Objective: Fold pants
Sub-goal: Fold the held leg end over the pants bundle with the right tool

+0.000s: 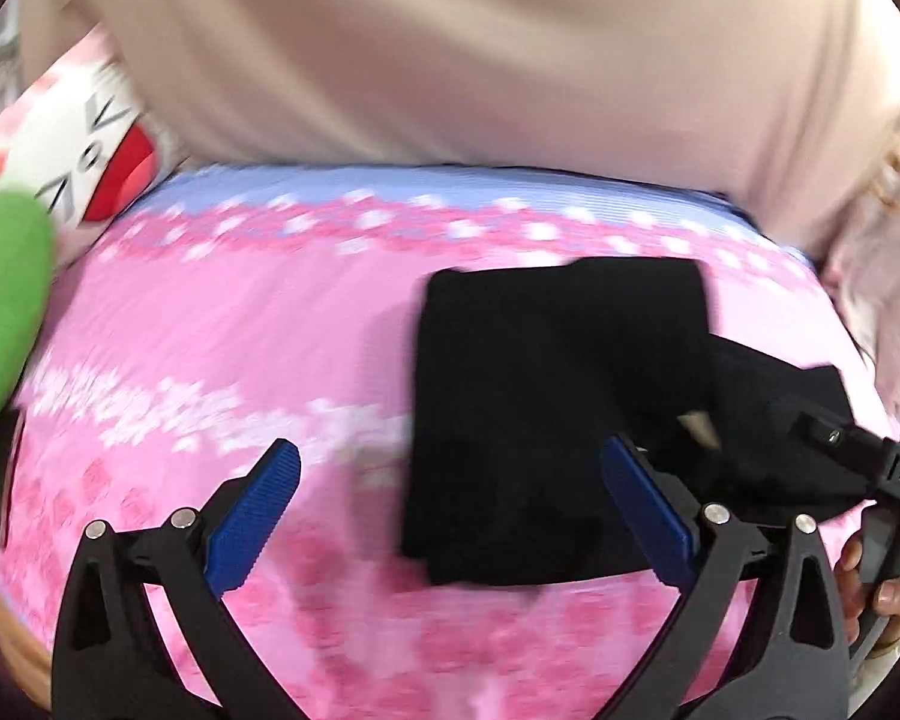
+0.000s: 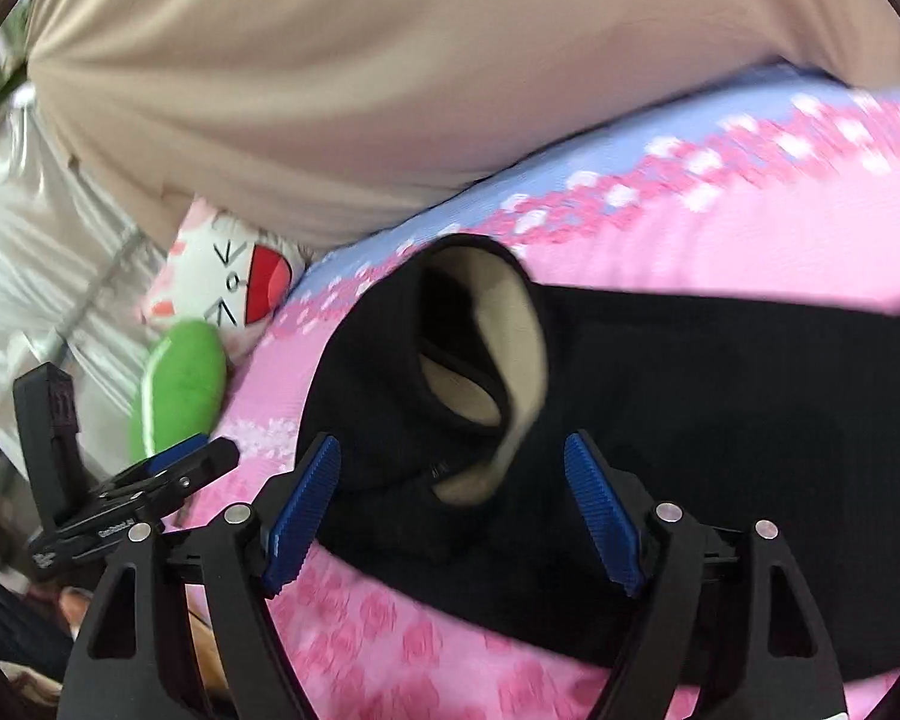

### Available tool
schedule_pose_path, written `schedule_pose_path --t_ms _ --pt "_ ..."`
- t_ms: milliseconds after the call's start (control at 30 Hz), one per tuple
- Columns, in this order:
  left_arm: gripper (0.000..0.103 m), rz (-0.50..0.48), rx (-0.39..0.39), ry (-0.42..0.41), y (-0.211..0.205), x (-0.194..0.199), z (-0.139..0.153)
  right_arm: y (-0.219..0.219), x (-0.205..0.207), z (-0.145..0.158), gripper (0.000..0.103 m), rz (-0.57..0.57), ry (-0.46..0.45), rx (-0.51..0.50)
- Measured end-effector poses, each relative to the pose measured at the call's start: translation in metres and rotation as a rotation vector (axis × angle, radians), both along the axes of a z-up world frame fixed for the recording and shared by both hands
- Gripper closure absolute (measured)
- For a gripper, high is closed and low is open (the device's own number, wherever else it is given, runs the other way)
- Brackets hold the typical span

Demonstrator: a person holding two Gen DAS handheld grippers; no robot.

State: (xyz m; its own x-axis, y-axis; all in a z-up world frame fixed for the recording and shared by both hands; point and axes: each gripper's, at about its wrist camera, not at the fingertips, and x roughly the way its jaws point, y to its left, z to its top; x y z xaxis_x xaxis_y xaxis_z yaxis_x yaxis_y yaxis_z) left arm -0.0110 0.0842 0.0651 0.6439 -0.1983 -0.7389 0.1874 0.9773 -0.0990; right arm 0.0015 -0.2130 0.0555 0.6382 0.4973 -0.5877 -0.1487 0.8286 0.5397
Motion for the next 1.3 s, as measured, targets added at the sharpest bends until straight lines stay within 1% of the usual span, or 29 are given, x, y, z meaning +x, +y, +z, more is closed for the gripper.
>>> schedule_pose_path --t_ms 67,100,133,167,200,233,333,367,433,467,500,533,567,600,633,667,700,733,767,833,900,967,1000,1033,1100,1133,1200,1267,1300 --pt "0.005 0.023 -0.022 0.012 0.025 0.002 -0.002 0.017 0.018 -0.003 0.027 0.048 0.006 -0.037" --pt "0.005 0.032 -0.026 0.014 0.033 0.001 -0.004 0.027 0.030 -0.008 0.027 0.047 0.014 -0.094" --pt "0.005 0.035 -0.026 0.015 0.033 0.005 -0.004 0.033 0.037 -0.012 0.031 0.054 0.021 -0.138" --pt "0.005 0.040 -0.024 0.016 0.035 0.009 -0.006 0.042 0.047 -0.020 0.076 0.080 0.041 -0.186" --pt "0.005 0.042 -0.024 0.017 0.040 0.007 -0.005 0.050 0.057 -0.027 0.098 0.124 0.101 -0.195" --pt "0.005 0.040 -0.024 0.012 0.043 0.007 -0.005 0.055 0.059 -0.025 0.098 0.159 0.145 -0.146" --pt "0.005 0.035 -0.042 -0.010 0.054 0.004 -0.003 0.066 0.040 0.021 0.098 0.258 0.060 -0.010" --pt "0.005 0.035 -0.045 -0.010 0.054 0.005 -0.004 0.066 0.030 0.043 0.098 0.287 0.036 0.065" --pt "0.005 0.030 -0.064 -0.008 0.057 0.008 -0.006 0.059 0.022 0.055 0.098 0.282 0.021 0.070" --pt "0.005 0.030 -0.066 -0.003 0.056 0.009 -0.008 0.051 0.023 0.048 0.098 0.235 0.044 0.041" --pt "0.005 0.032 -0.067 0.005 0.056 0.010 -0.011 0.040 0.026 0.030 0.097 0.171 0.098 -0.002" --pt "0.005 0.030 -0.069 0.012 0.056 0.011 -0.013 0.028 0.031 0.000 0.095 0.104 0.183 -0.067" --pt "0.005 0.029 -0.070 0.025 0.055 0.011 -0.017 0.022 0.031 -0.019 0.088 0.071 0.238 -0.104" --pt "0.005 0.026 -0.069 0.037 0.055 0.012 -0.020 0.013 0.028 -0.038 0.088 0.036 0.281 -0.081" --pt "0.005 0.021 -0.062 0.049 0.054 0.013 -0.024 0.001 0.017 -0.043 0.085 0.009 0.265 0.029" --pt "0.005 0.022 -0.056 0.053 0.054 0.013 -0.026 -0.003 0.009 -0.040 0.071 0.004 0.252 0.059" --pt "0.005 0.021 -0.049 0.056 0.053 0.014 -0.028 -0.004 0.002 -0.034 0.053 -0.003 0.237 0.049" --pt "0.005 0.014 -0.047 0.058 0.052 0.014 -0.029 -0.004 -0.010 -0.025 0.044 -0.019 0.203 0.021" --pt "0.005 0.011 -0.047 0.060 0.051 0.015 -0.030 -0.004 -0.018 -0.018 0.040 -0.019 0.178 0.008" --pt "0.005 0.007 -0.053 0.064 0.049 0.017 -0.033 0.002 -0.026 -0.019 0.040 0.009 0.188 0.013" --pt "0.005 0.005 -0.064 0.069 0.047 0.017 -0.035 0.009 -0.026 -0.031 0.040 0.040 0.217 0.043" --pt "0.005 0.005 -0.071 0.077 0.047 0.018 -0.037 0.025 -0.016 -0.042 0.040 0.040 0.247 0.022" --pt "0.005 0.007 -0.073 0.080 0.046 0.017 -0.037 0.029 -0.009 -0.052 0.039 0.031 0.271 0.036" --pt "0.005 0.002 -0.077 0.081 0.047 0.016 -0.037 0.030 -0.005 -0.056 0.038 0.022 0.278 0.073" --pt "0.005 0.000 -0.065 0.074 0.048 0.014 -0.036 0.032 0.008 -0.057 0.031 -0.002 0.268 0.143" --pt "0.005 0.003 -0.062 0.070 0.049 0.013 -0.035 0.030 0.010 -0.057 0.029 -0.004 0.268 0.172" --pt "0.005 0.017 -0.067 0.068 0.054 0.012 -0.033 0.032 0.021 -0.059 0.028 0.005 0.286 0.273" --pt "0.005 0.036 -0.072 0.067 0.058 0.012 -0.032 0.039 0.026 -0.060 0.028 0.029 0.311 0.314" --pt "0.005 0.045 -0.078 0.066 0.061 0.012 -0.032 0.044 0.026 -0.059 0.028 0.024 0.311 0.307"
